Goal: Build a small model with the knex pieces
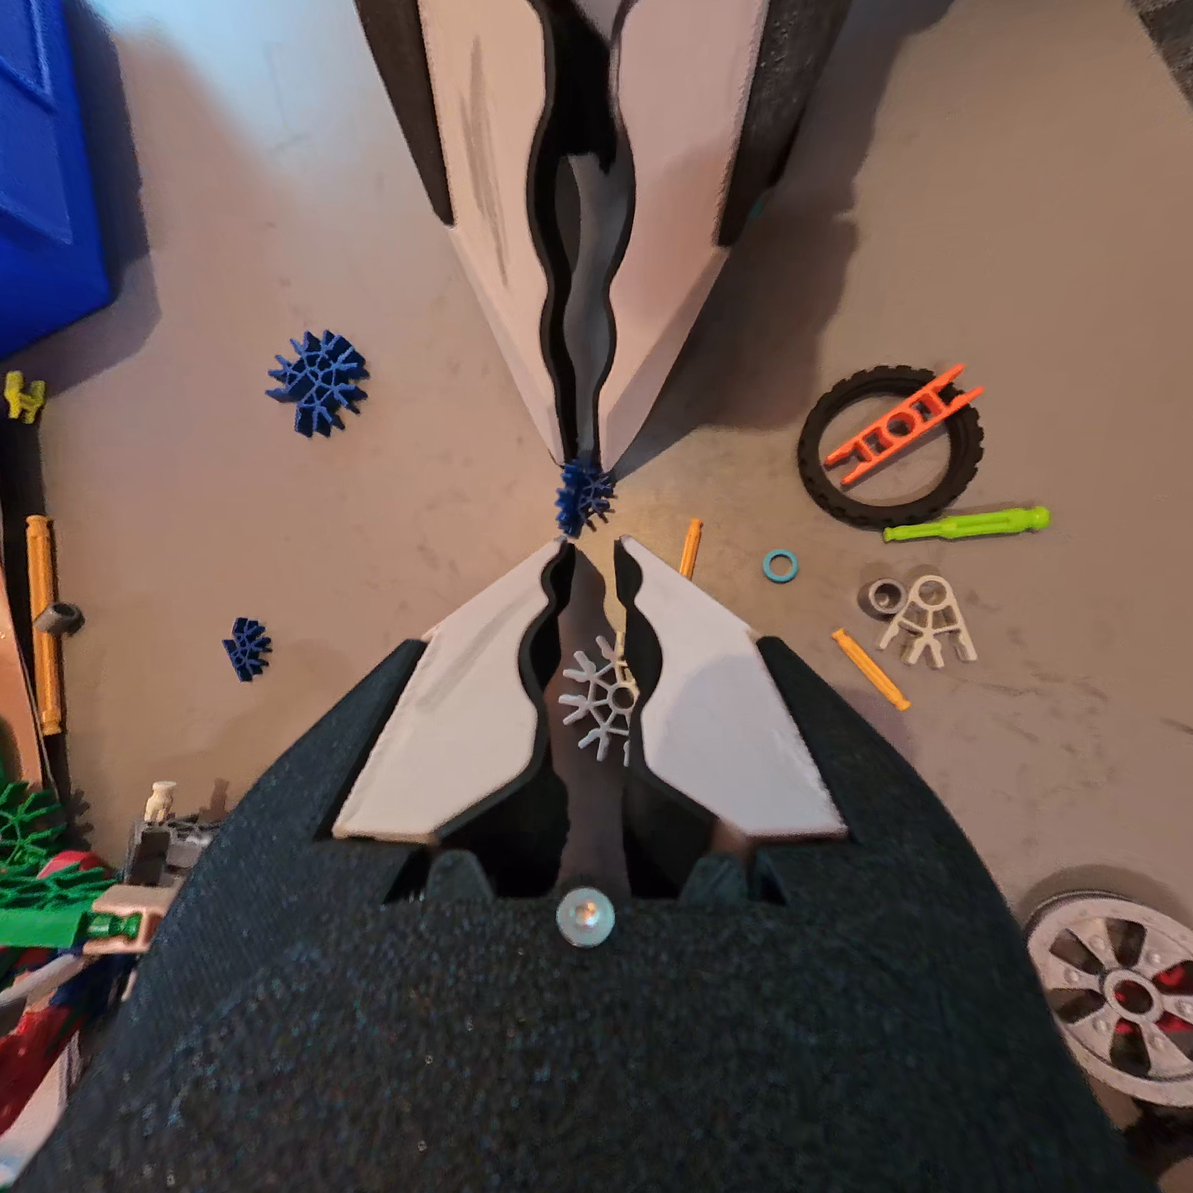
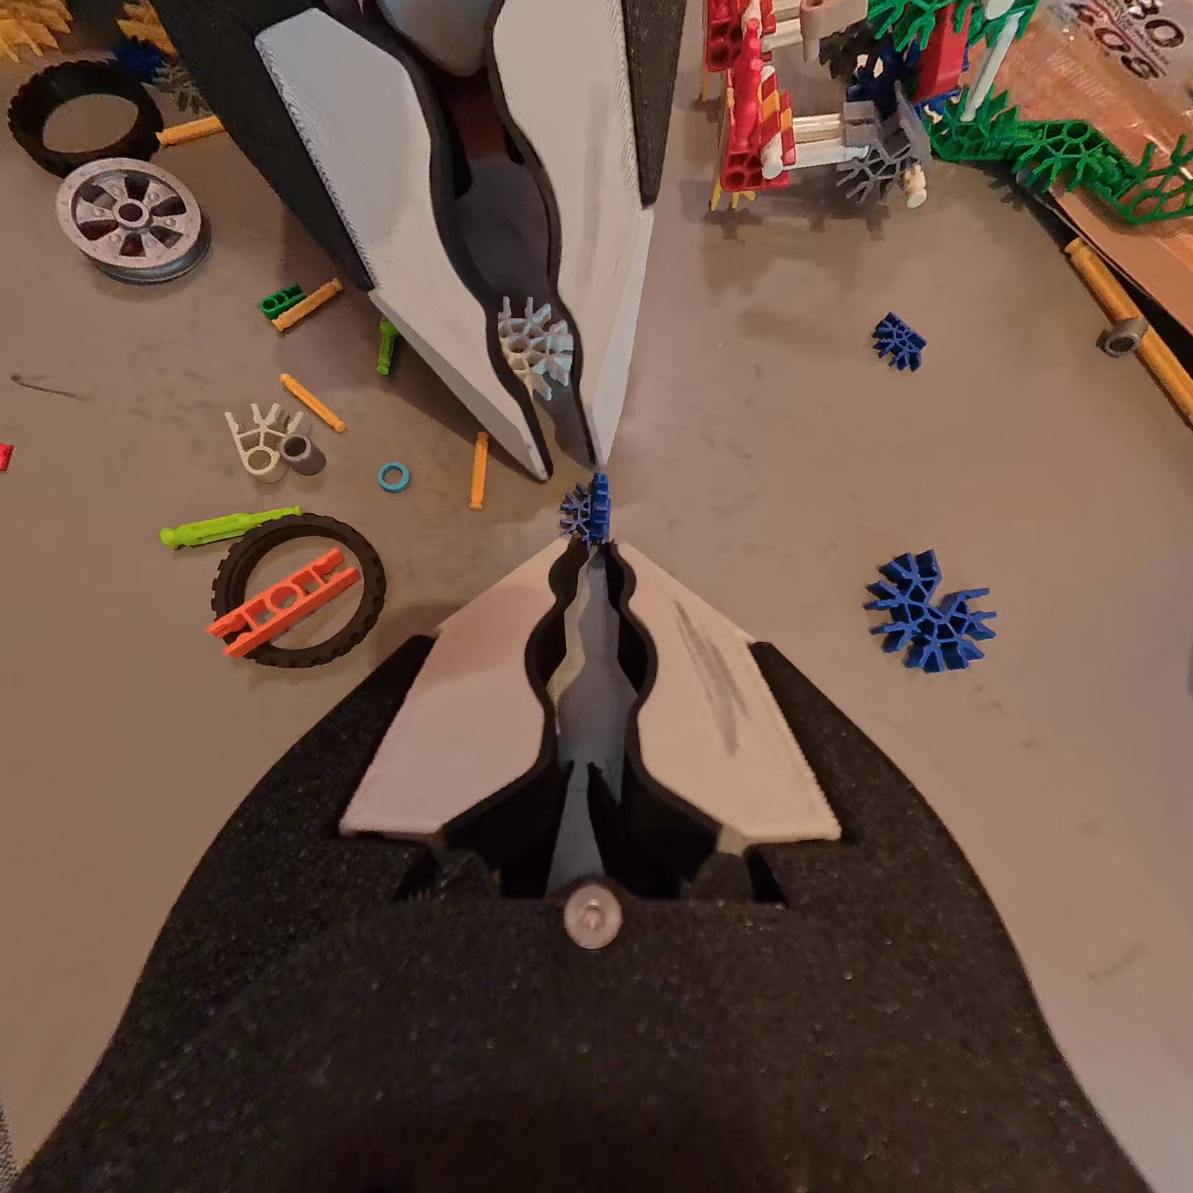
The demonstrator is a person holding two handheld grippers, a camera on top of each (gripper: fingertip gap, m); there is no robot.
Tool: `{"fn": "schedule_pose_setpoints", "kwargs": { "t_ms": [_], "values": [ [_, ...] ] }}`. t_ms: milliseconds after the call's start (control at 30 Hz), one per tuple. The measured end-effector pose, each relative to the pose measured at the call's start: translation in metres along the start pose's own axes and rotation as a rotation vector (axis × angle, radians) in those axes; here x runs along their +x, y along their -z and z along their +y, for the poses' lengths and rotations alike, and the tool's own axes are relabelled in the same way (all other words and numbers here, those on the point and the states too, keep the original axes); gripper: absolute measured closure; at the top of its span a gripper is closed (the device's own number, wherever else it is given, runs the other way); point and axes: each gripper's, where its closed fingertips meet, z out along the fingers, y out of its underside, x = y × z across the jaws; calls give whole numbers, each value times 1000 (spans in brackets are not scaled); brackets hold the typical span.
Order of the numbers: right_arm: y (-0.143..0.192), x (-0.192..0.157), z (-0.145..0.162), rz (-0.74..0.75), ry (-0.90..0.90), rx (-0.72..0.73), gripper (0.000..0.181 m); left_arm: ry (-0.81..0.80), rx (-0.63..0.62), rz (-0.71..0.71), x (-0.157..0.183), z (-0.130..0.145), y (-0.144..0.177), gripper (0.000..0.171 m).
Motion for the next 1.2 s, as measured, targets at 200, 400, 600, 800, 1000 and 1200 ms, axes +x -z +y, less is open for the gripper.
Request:
{"fn": "schedule_pose_setpoints", "kwargs": {
  "t_ms": [200,400,600,800,1000,1200],
  "values": [
    [-2,0,0,5,12,-8,174,1,-7,-54,-3,0,-3,166],
    [-2,0,0,10,8,-8,174,-7,-24,-105,-5,-2,-5,168],
    [-2,-1,0,5,8,-7,175,-9,-25,-144,-5,-2,-5,170],
    [-2,-1,-1,0,5,-6,175,-19,-29,-168,-4,-3,-6,170],
    [-2,-1,-1,4,9,-6,176,-48,-35,-196,-6,-4,-6,171],
    [-3,-1,-1,0,12,-5,176,-43,-27,-184,-7,-5,-7,171]
  ]
}}
